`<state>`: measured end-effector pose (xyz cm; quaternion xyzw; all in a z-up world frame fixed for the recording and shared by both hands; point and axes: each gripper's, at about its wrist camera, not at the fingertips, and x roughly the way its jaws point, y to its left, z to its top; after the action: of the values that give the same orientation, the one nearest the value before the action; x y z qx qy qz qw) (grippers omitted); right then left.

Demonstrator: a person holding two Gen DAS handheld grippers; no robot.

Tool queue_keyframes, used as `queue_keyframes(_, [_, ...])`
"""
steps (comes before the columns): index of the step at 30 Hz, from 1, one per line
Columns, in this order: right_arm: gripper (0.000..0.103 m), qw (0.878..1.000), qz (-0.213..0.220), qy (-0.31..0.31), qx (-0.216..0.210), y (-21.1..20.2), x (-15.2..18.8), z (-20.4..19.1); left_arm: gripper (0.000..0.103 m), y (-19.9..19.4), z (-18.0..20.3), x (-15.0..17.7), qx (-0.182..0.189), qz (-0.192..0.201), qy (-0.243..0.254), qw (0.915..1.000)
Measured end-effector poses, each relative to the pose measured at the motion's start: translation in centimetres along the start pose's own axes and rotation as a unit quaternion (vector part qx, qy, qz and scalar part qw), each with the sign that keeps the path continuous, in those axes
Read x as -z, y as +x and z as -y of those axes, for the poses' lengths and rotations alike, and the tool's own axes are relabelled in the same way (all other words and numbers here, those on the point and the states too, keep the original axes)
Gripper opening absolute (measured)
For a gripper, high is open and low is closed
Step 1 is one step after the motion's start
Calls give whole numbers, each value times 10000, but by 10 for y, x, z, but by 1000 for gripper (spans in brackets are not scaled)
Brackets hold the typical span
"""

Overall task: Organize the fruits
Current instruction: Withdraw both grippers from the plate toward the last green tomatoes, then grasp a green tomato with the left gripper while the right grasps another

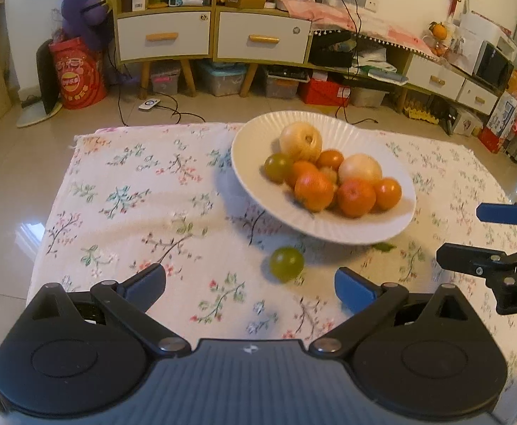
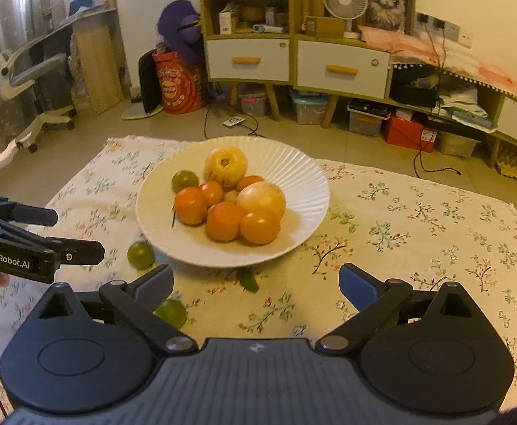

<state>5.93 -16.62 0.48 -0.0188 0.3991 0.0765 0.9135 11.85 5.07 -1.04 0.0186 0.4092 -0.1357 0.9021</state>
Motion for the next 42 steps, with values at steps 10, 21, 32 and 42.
queue_keyframes(10, [100,9994,-219,-259,29,8,14,-14,85,0,-7,18,-17,29,113,9999])
queue_keyframes(21, [100,9979,-422,-488,66,19,26,-23,84,27,-8,34,82,367,410,9985])
queue_keyframes(32, [100,9961,-503,-686,-240,27,39,-30,59,42,7,40,341,653,878,9934])
queue_keyframes(42, [98,9931,-602,-881,-492,35,47,-40,28,45,13,34,512,737,862,9922])
